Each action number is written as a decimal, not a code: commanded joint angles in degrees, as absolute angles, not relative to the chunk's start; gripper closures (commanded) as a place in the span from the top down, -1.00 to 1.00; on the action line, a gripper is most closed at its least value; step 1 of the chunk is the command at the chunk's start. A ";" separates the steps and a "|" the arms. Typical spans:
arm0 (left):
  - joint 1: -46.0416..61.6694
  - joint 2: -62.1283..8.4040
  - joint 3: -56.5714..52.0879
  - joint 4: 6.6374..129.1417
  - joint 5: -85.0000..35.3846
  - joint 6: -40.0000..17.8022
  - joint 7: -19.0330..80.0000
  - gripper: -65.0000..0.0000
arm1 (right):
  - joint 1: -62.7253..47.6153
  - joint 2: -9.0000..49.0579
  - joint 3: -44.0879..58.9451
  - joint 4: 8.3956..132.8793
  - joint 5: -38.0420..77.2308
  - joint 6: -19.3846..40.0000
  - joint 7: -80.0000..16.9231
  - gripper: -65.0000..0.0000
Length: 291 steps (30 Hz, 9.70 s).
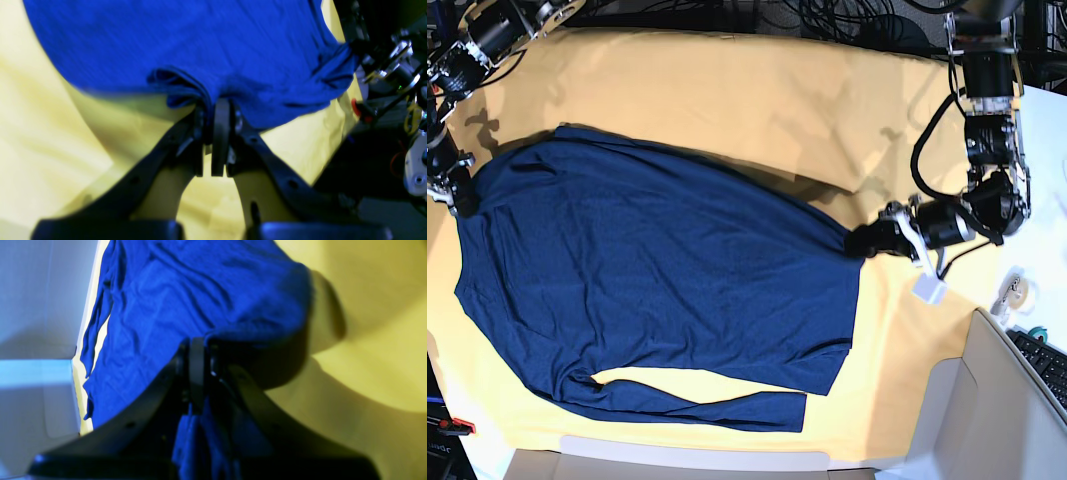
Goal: Fold the T-shirt properly
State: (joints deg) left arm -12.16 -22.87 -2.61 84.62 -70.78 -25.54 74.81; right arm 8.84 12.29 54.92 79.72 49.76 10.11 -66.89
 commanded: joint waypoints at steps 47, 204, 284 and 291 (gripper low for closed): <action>-9.36 -27.47 -2.77 74.24 -71.69 -25.80 62.64 -0.41 | 11.65 16.40 50.95 68.35 45.67 10.42 -55.52 0.30; 23.34 -22.46 -22.11 93.93 -67.21 -25.71 78.11 -1.00 | -26.86 10.42 54.55 92.00 67.82 -4.26 -59.82 -1.00; 28.09 -22.64 -32.04 98.95 -67.21 -25.71 75.38 -0.33 | -40.75 9.54 62.64 91.38 75.38 5.23 -66.86 -0.23; 27.91 -22.64 -37.32 103.87 -67.30 -25.71 75.38 -0.33 | -40.92 9.54 65.89 97.45 75.38 5.41 -66.86 -0.23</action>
State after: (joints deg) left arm 27.99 -21.74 -36.91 102.74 -66.04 -25.34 76.01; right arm -40.32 8.40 65.08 96.18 73.87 4.84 -67.33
